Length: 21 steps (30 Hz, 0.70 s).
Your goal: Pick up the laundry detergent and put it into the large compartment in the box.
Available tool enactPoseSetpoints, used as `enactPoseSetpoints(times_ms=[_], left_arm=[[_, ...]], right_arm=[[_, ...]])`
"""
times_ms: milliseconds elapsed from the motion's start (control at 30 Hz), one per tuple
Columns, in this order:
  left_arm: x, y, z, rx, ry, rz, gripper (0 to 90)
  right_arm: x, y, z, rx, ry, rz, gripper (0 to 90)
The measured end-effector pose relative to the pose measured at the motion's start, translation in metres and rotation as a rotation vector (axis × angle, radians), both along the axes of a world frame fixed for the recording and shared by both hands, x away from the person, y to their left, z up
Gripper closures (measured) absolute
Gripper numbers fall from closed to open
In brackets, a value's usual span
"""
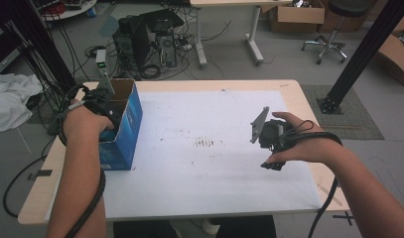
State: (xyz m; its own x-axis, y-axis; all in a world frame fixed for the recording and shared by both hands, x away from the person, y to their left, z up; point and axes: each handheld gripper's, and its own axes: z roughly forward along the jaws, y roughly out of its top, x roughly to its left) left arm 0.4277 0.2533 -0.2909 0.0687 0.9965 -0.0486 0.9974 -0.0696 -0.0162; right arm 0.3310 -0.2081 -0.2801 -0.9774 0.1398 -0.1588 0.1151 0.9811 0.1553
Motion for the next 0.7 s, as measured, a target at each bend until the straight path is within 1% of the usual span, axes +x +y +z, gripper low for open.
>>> enactPoseSetpoints(times_ms=[67, 100, 200, 333, 467, 500, 533, 600, 633, 700], left_arm=[[-0.0006, 0.0013, -0.0001, -0.005, -0.007, 0.004, 39.9], [-0.0011, 0.0013, -0.0001, -0.005, -0.010, 0.002, 39.8], [-0.0012, 0.0014, -0.0002, -0.004, -0.008, -0.003, 39.8], [-0.0011, 0.0021, 0.0000, -0.008, -0.022, 0.012, 39.7], [-0.0019, 0.0026, -0.0001, -0.011, -0.020, 0.011, 39.6], [-0.0026, 0.0027, -0.0002, -0.013, -0.010, 0.005, 39.4], [-0.0026, 0.0027, -0.0002, -0.013, -0.010, 0.005, 39.2], [-0.0035, 0.0048, -0.0002, -0.020, -0.014, 0.002, 39.0], [-0.0037, 0.0054, -0.0004, -0.030, -0.014, 0.005, 39.0], [-0.0041, 0.0055, 0.0002, -0.022, -0.014, -0.003, 37.8]], right_arm=[[0.0001, -0.0002, 0.0001, 0.000, -0.002, 0.004, 16.3], [-0.0003, -0.0009, 0.0007, -0.004, -0.001, -0.004, 16.3], [-0.0009, -0.0016, 0.0022, -0.001, -0.003, -0.008, 16.3], [-0.0018, -0.0009, 0.0040, -0.001, -0.008, 0.000, 16.3], [-0.0024, -0.0007, 0.0040, -0.007, -0.006, -0.006, 16.3], [-0.0023, -0.0007, 0.0038, -0.006, -0.006, -0.005, 16.3], [-0.0023, -0.0007, 0.0038, -0.006, -0.006, -0.005, 16.3], [-0.0017, -0.0001, 0.0033, -0.006, -0.006, -0.005, 16.3], [-0.0015, 0.0002, 0.0033, -0.007, -0.006, -0.004, 16.3], [-0.0016, 0.0012, 0.0030, -0.005, -0.005, -0.002, 16.3]])
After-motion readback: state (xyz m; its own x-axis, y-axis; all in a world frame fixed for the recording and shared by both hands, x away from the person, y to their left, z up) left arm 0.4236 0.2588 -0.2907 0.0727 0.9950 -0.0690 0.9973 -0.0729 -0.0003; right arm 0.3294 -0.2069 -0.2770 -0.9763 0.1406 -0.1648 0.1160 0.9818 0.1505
